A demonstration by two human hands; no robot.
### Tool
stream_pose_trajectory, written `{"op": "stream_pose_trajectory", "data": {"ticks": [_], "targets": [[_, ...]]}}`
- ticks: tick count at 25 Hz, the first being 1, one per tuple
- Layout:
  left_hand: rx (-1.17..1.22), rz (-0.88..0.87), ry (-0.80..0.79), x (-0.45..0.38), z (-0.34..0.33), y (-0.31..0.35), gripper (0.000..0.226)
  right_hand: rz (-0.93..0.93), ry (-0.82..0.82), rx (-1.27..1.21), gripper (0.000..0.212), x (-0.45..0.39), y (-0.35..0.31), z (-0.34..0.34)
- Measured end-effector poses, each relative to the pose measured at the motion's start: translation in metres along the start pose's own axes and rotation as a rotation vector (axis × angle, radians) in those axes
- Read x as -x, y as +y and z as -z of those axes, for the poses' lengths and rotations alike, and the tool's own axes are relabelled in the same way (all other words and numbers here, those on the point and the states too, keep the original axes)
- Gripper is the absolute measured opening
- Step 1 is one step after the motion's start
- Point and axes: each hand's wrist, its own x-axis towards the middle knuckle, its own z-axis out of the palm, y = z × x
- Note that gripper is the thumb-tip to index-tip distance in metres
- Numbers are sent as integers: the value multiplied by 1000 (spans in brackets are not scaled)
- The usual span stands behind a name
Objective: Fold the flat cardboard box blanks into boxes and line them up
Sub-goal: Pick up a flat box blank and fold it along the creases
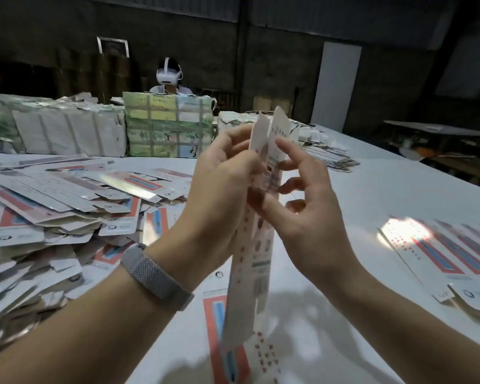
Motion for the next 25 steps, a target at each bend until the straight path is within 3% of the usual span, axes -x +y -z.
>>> {"op": "stream_pose_trajectory", "data": {"ticks": [4,7,10,12,14,18,22,25], "targets": [[142,117,-111,-1,0,-11,34,-31,51,-97,50,-1,-2,1],[97,116,-176,-2,0,-19,32,-73,81,-194,50,-5,-2,6],[-119,0,-28,-4,2,-26,30,-71,101,-335,38,-9,-2,12],[-240,-53,81,-4,5,-28,47,-59,133,-351,41,-11,-2,14],[-218,-43,113,-6,8,-30,61,-38,145,-309,45,-11,0,15],[-42,0,-52,-5,8,-24,21,-13,96,-127,41,-14,6,15],[-30,102,-150,4,5,-20,31,142,139,343,48,-20,9,18],[141,265,-290,10,-2,-15,51,130,191,344,32,-25,3,26]]}}
